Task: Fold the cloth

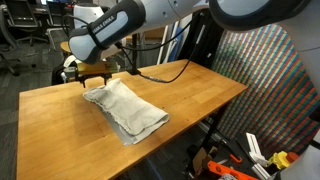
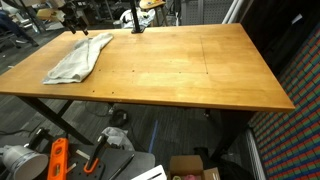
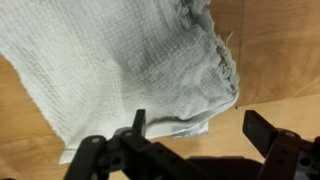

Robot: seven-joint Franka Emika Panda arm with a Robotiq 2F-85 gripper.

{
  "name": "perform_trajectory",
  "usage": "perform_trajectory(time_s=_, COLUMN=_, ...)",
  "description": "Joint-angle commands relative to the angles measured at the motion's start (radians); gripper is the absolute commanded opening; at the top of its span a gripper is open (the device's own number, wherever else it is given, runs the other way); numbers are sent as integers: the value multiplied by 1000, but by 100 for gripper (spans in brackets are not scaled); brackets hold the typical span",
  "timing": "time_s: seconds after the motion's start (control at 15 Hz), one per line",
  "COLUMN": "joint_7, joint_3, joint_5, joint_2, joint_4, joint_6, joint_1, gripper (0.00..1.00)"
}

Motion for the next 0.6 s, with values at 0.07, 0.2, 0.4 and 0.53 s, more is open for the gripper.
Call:
perform_trajectory(time_s=0.07, joint_7=44, joint_3=-149, joint_5=-65, joint_2=-76, joint_4=-191, joint_6=224, joint_1=153, gripper=100)
perform_trajectory(time_s=0.2, joint_7=65, joint_3=-194, joint_5=-78, joint_2=-70, joint_4=-215, joint_6=274, joint_1=203, gripper=100)
perform_trajectory(time_s=0.4, joint_7=89, joint_3=-247, joint_5=-92, joint_2=-65, joint_4=-236, joint_6=304, joint_1=260, gripper=100)
perform_trajectory(time_s=0.53, joint_7=109, joint_3=-276, joint_5=-102, joint_2=-62, joint_4=-245, joint_6=314, joint_1=288, gripper=74)
